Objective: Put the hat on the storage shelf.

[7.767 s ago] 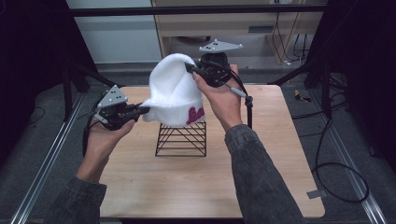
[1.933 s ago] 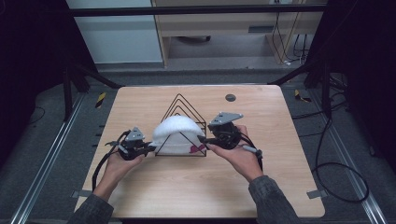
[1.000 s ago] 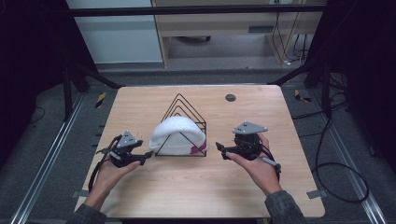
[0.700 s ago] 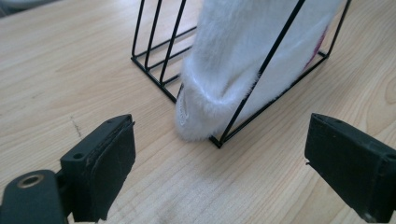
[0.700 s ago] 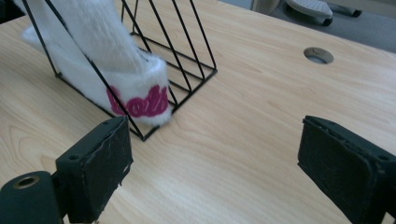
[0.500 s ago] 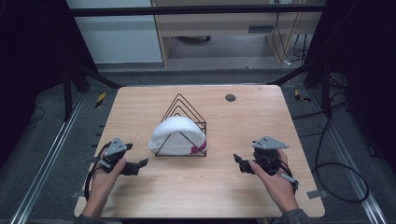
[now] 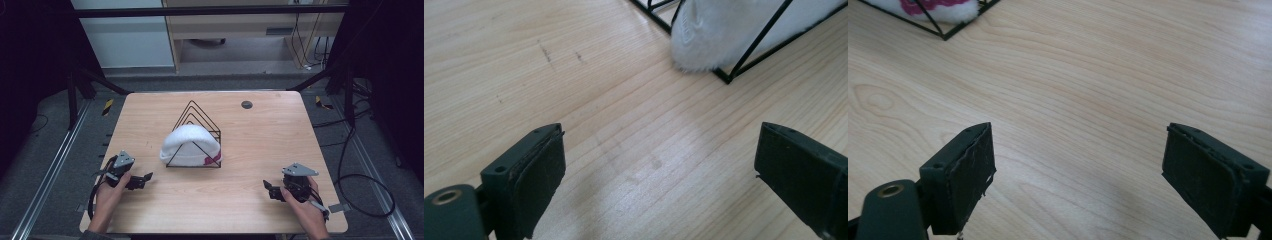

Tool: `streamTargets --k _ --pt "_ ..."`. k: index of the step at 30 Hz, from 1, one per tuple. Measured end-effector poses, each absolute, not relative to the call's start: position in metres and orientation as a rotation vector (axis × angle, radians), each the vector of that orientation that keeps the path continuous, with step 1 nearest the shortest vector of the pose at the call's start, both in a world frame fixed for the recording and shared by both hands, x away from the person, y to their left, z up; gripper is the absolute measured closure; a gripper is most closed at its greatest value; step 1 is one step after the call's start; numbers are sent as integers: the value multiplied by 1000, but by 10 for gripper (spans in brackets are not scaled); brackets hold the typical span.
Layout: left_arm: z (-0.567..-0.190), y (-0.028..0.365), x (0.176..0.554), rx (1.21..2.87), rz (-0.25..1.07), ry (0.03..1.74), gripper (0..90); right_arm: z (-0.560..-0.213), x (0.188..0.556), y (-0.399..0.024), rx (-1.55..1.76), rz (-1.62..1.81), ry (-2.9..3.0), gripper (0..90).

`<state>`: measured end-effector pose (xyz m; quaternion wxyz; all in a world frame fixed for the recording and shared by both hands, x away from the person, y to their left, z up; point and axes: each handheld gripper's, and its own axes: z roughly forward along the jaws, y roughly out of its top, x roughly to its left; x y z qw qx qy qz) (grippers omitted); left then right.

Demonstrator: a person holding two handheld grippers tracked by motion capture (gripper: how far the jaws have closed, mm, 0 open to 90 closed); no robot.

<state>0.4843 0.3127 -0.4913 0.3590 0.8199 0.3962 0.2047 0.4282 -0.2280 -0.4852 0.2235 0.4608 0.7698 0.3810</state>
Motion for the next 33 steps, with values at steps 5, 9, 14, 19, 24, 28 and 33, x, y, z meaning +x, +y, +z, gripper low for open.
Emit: streamTargets --k 5,9,14,19,24,28,33 --pt "-496 314 487 2125 507 1046 56 -492 435 -235 1316 1050 2097 135" --pt "-500 314 488 2138 489 1054 56 -497 442 -234 1339 1042 2087 135" --pt "-506 312 490 2157 460 1065 39 -500 448 -228 1329 1022 2108 136" --pt "-508 311 490 2155 475 1057 20 -501 456 -223 1344 1043 2080 134" --pt "-508 310 491 2164 463 1051 0 -503 467 -220 1385 1033 2052 132" --pt "-508 310 491 2165 464 1049 0 -506 474 -217 1418 1024 2019 137" --pt "-508 310 491 2165 461 1048 0 -510 480 -212 1448 998 2015 138"
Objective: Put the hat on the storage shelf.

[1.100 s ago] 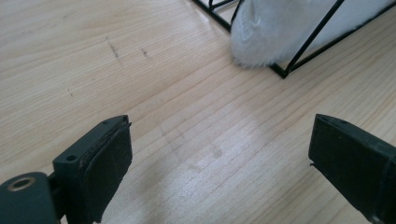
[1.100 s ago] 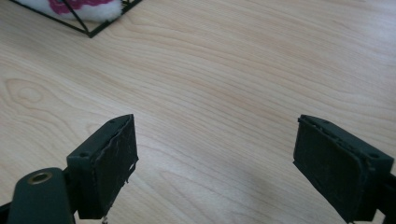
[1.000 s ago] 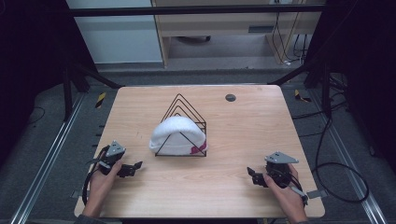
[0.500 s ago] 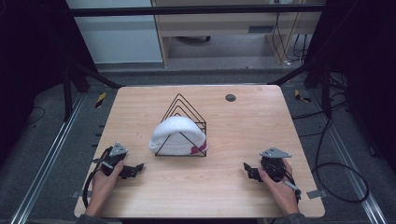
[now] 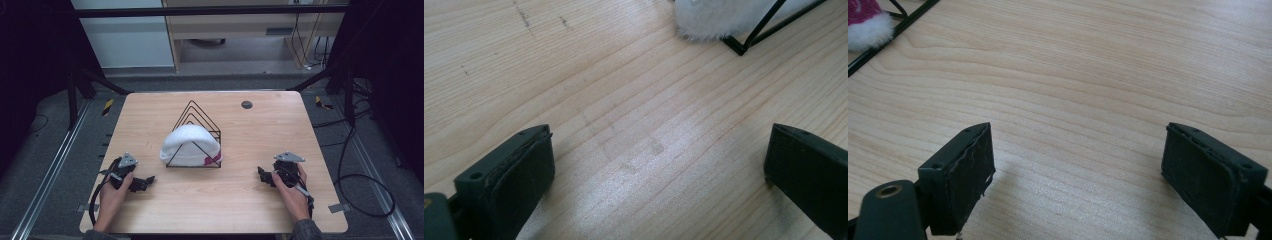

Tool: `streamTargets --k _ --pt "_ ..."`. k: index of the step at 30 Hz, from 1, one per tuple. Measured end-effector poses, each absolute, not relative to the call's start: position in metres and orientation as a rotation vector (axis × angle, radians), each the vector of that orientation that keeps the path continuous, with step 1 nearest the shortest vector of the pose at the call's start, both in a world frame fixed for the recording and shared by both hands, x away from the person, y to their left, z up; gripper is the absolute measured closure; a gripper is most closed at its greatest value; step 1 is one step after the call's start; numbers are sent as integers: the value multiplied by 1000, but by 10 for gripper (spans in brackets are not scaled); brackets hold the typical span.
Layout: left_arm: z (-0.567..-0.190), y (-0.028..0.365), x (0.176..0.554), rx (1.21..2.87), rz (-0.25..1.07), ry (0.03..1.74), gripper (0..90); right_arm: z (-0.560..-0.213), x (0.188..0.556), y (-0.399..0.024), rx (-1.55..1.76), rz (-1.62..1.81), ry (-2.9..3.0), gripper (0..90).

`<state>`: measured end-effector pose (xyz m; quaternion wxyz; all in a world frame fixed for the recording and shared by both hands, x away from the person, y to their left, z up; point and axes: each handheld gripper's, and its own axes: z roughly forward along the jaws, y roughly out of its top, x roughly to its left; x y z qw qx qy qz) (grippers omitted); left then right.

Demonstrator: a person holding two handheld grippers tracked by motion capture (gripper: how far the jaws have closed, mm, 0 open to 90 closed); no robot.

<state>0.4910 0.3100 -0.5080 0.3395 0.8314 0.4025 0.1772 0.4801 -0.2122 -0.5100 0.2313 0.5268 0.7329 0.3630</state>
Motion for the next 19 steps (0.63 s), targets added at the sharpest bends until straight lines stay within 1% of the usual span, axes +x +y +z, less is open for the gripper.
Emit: streamTargets --k 9,19 --pt "-508 310 491 2164 461 1048 0 -512 485 -206 1444 905 2044 107" --pt "-508 310 491 2168 464 1044 0 -512 482 -203 1483 896 2011 103"
